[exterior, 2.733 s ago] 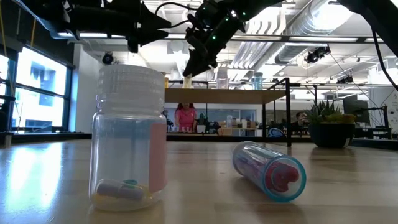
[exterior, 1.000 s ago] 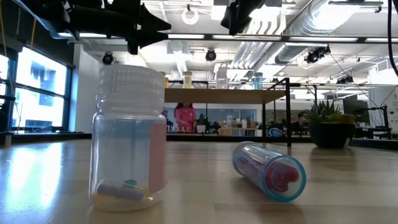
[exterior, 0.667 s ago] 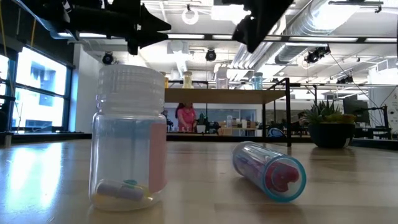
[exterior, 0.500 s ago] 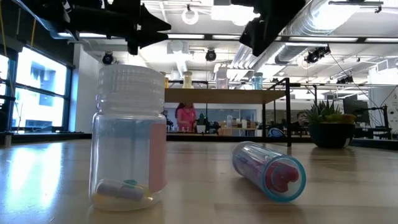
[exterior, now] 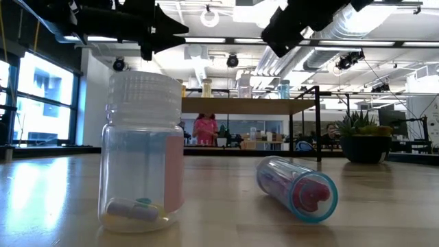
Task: Pick and place medicine bottles onto shelf by color
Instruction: Put the white pill bottle on the shelf aligned with the other white pill bottles
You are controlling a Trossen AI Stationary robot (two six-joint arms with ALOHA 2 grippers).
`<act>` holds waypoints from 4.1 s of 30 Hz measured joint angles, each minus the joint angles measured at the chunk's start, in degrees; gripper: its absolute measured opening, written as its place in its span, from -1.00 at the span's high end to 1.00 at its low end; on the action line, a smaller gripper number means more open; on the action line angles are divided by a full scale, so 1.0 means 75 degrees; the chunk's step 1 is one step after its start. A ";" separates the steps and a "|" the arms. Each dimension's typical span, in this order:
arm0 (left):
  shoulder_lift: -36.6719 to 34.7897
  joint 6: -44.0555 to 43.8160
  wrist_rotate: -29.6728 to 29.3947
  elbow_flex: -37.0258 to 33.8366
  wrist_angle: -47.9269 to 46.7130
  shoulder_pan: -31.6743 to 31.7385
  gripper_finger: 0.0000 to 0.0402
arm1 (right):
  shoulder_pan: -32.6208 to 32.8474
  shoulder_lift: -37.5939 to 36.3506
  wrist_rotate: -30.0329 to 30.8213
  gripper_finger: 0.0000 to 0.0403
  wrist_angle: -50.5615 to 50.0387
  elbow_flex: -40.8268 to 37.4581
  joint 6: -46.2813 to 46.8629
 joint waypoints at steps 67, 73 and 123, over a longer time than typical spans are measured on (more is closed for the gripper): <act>0.0041 -0.1288 -0.1428 -0.0006 -0.2307 -0.2490 0.00 | 0.1597 0.5024 -0.0843 -0.02 0.3352 0.2413 -0.1638; 0.0041 -0.1460 -0.1599 -0.0006 -0.2362 -0.2577 0.00 | 0.1720 0.5143 -0.0808 -0.02 0.3346 0.2565 -0.1433; 0.0041 -0.1460 -0.2005 -0.0006 -0.2357 -0.2611 0.00 | 0.1620 0.5415 -0.0798 0.38 0.3575 0.2544 -0.1203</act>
